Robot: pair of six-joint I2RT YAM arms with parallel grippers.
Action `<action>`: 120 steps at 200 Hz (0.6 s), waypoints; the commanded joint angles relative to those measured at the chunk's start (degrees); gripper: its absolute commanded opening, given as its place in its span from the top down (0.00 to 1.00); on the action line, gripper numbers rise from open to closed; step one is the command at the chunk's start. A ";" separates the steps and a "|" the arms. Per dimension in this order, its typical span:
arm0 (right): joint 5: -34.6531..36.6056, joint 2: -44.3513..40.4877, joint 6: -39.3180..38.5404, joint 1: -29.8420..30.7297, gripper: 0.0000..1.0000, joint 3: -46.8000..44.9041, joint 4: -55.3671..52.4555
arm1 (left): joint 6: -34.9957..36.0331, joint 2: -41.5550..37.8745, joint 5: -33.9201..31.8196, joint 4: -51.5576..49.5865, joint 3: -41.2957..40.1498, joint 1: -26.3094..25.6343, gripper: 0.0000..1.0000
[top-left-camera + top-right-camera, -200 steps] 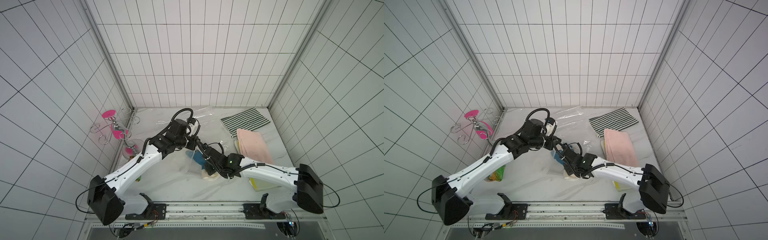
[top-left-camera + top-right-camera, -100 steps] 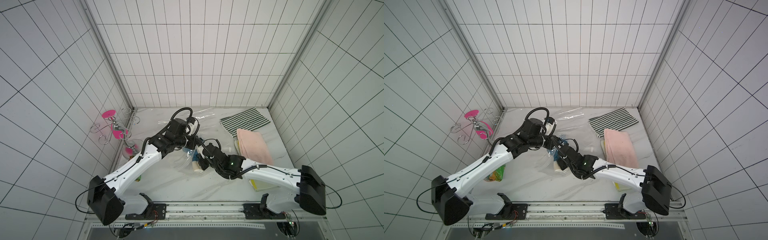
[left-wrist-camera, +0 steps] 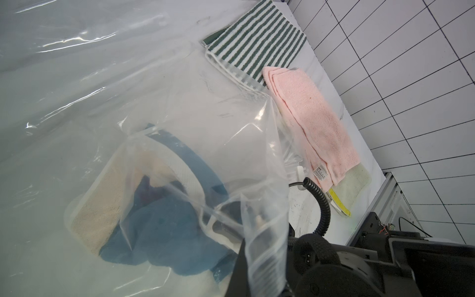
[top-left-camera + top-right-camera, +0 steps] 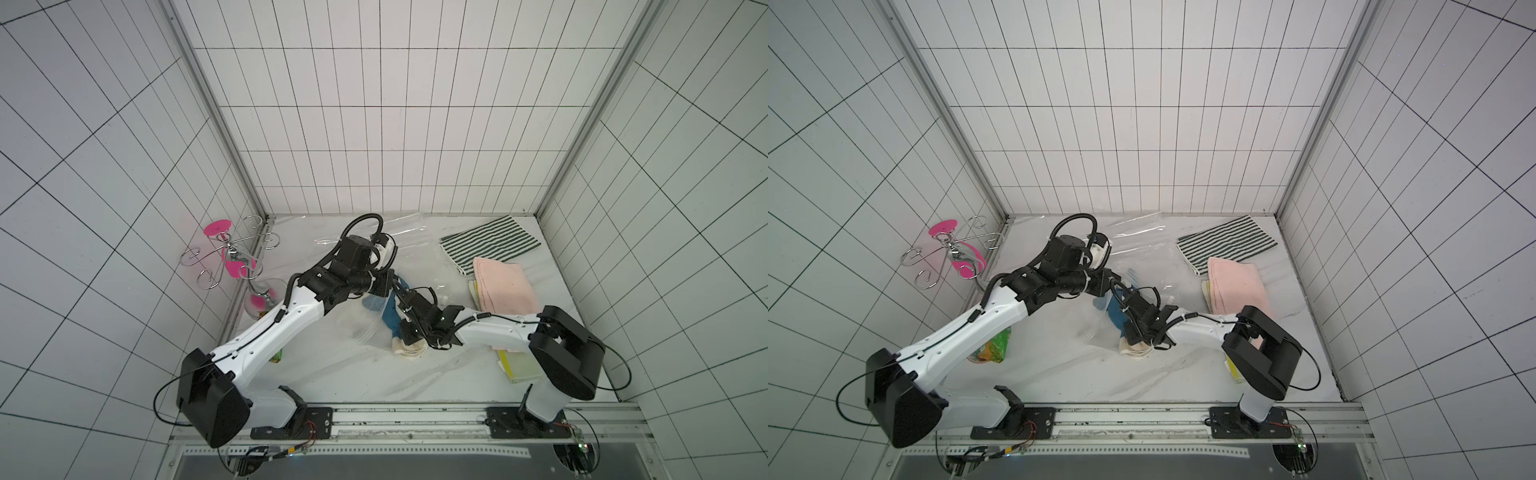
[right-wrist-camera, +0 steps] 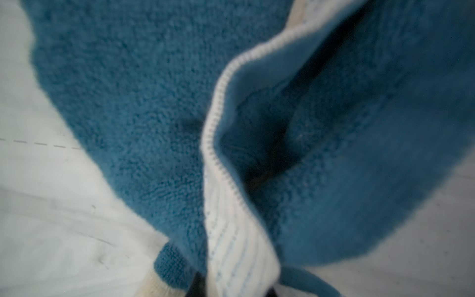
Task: Place the folded towel into the vacuum bag
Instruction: Place the towel in the vacuum bag.
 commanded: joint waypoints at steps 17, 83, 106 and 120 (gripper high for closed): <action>-0.12 -3.14 -3.75 1.21 0.94 5.51 -2.43 | 0.89 1.71 3.59 1.66 -0.14 -1.08 1.00; -2.84 -1.51 -5.19 -1.61 0.71 4.57 4.45 | 1.16 1.41 5.59 0.23 -2.41 -1.09 1.00; -3.17 2.05 -3.54 -2.80 0.51 2.68 2.58 | 1.01 1.42 4.87 0.43 -3.74 -0.23 1.00; -4.56 2.01 -3.13 -2.84 0.36 2.13 0.92 | 1.01 1.56 4.66 0.42 -3.70 0.71 1.00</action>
